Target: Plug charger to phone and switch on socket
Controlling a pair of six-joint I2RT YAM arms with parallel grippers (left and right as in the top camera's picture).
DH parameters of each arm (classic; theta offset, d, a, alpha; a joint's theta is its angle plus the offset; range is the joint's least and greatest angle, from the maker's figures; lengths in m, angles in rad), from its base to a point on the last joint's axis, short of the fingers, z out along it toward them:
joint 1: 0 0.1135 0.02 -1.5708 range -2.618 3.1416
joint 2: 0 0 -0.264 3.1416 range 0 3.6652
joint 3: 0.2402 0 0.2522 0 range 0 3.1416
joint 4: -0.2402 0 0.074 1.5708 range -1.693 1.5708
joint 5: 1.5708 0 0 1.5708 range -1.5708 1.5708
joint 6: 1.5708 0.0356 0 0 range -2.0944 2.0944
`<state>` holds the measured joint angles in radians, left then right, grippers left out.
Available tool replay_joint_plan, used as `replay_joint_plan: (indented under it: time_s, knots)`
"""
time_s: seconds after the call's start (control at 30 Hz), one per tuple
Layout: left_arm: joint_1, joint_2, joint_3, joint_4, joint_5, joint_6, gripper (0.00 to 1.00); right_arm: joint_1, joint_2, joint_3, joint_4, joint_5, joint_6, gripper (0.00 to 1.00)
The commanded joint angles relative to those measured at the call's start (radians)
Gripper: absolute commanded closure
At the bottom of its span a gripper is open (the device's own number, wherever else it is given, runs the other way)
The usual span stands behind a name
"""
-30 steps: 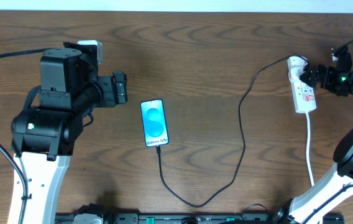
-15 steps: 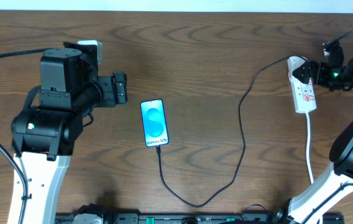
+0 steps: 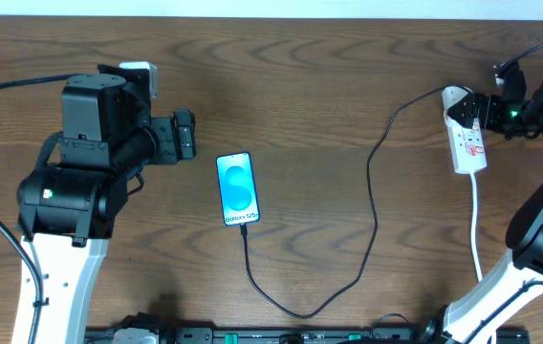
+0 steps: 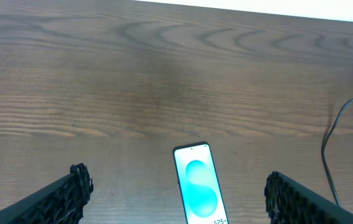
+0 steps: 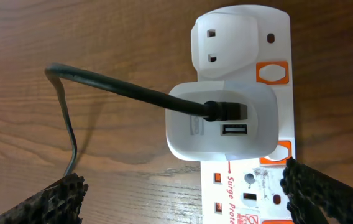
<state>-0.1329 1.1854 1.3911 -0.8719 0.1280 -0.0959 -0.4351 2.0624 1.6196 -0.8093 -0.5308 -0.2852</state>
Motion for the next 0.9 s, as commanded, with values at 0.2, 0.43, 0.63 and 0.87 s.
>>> replay_joint_plan:
  time_s: [0.2, 0.43, 0.63, 0.87]
  knots:
    - [0.002, 0.003, 0.012, -0.003, -0.009, 0.016, 0.09, 0.006, 0.071, 0.002, 0.006, -0.026, -0.015, 0.01]
    - [0.002, 0.003, 0.012, -0.003, -0.01, 0.016, 0.09, 0.012, 0.087, 0.002, 0.01, -0.026, -0.015, 0.01]
    - [0.002, 0.003, 0.012, -0.003, -0.009, 0.016, 0.09, 0.013, 0.087, 0.002, 0.02, -0.026, -0.015, 0.01]
    - [0.003, 0.003, 0.012, -0.003, -0.009, 0.016, 0.09, 0.017, 0.087, 0.002, 0.028, -0.026, -0.019, 0.01]
